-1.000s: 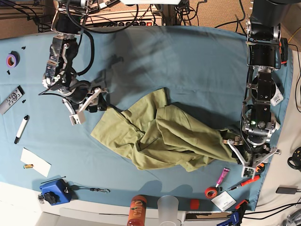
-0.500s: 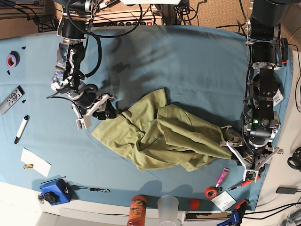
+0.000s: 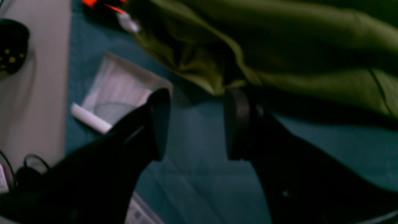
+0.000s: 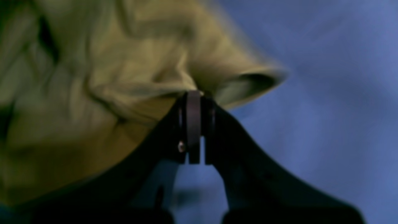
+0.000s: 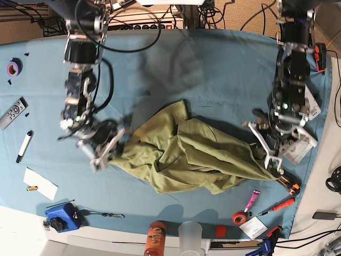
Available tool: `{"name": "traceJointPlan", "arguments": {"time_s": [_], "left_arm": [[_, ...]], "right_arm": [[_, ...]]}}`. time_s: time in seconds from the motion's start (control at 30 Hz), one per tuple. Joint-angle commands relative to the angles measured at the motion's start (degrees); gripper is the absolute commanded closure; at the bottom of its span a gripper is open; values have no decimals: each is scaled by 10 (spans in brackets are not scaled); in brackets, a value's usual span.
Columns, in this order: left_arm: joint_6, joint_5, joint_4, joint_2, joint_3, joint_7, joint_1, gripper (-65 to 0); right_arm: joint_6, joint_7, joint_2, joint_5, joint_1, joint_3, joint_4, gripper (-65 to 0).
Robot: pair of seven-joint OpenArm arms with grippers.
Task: Layout the t-shirt on the table in an organized manner, then fold the t-shirt properly
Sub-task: 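Grasp the opposite end of the shirt with the right gripper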
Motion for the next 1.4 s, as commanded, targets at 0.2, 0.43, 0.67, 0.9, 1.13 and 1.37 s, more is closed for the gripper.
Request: {"name": "traceJointPlan", "arguments": {"time_s": [0.2,0.43,0.67,0.9,1.13,1.37], "left_arm": [[1,4,67,-5,-3,-16,38,-290],[-4,-21,74,-5,-3,-38,59,-290],[-224,-97,73,-5,-2,-226,57,-290],[-301,-90,2,-7,23,-267,-12,-290],[-298,-84,-147,-8,91,-267,-150,-290],[-302,22,-301,-8,221,-270,-265,-291]], "right_arm": [[-42,22,60,-27,87,2,12,0],[-49,19,108,-15,116,70,12,0],[-33,-13,117,20,109,109,12,0],[-33,-33,117,16,108,109,12,0],[-32,-40,116,15,106,109,12,0],[-32,-49,116,15,106,109,12,0]]}}
